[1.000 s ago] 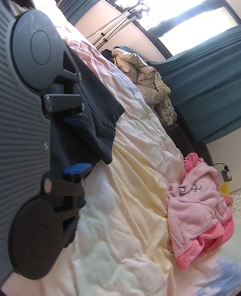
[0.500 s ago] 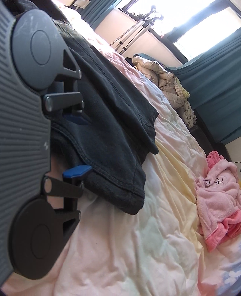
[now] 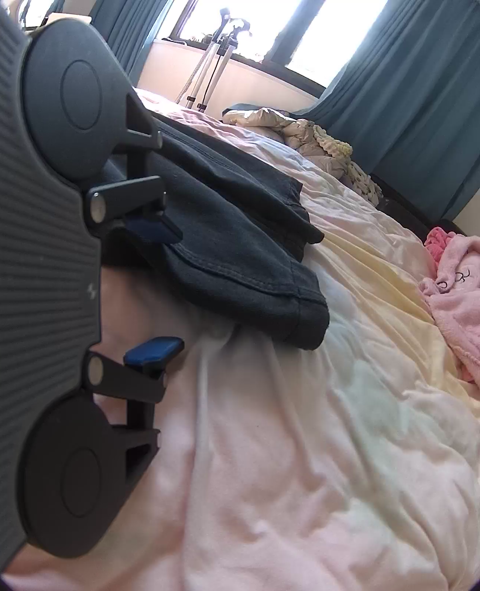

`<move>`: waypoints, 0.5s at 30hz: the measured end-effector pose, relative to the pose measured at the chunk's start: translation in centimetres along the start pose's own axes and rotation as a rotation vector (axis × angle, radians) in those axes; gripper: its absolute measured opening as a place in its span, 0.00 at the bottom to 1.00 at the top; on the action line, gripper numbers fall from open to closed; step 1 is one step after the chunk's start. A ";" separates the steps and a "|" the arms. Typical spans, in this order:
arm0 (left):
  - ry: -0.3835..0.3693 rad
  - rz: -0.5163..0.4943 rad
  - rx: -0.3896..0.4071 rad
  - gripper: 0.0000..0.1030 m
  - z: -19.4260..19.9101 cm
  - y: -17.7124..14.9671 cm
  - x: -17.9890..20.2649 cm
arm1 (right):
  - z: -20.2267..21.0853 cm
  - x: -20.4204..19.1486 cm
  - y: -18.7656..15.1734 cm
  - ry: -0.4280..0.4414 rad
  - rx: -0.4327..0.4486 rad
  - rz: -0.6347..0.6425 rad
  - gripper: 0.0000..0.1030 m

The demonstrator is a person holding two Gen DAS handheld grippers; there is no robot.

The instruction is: Fold clothes

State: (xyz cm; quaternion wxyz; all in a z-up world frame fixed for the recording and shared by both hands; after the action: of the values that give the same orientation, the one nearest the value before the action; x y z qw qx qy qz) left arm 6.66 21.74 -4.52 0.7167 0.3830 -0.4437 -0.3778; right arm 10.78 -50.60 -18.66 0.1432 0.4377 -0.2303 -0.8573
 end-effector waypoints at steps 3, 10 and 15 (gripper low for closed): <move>0.019 0.102 -0.004 0.94 -0.4 0.1 -1.1 | 0.2 0.3 0.2 -0.012 0.009 -0.022 0.56; 0.039 0.175 -0.084 0.94 -2.3 -1.2 -1.5 | 1.4 0.7 0.6 -0.074 0.065 -0.043 0.59; 0.054 0.228 -0.122 0.94 -3.3 -2.1 -1.9 | 2.8 2.8 1.4 -0.153 0.143 -0.144 0.59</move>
State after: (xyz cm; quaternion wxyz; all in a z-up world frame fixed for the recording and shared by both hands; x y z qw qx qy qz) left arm 8.68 23.28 -8.09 0.7886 0.2961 -0.4411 -0.3098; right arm 6.92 -52.23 -18.39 0.0316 0.3955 -0.2692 -0.8776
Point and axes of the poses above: each gripper's, at about its wrist camera, not at the fingertips, and z roughly against the way its jaws point, x to its right, y to its top, the point moved 8 cm from there along -z, roughly the way its jaws point, and after that the axes turned 14 degrees about x, right-handed, at the moved point
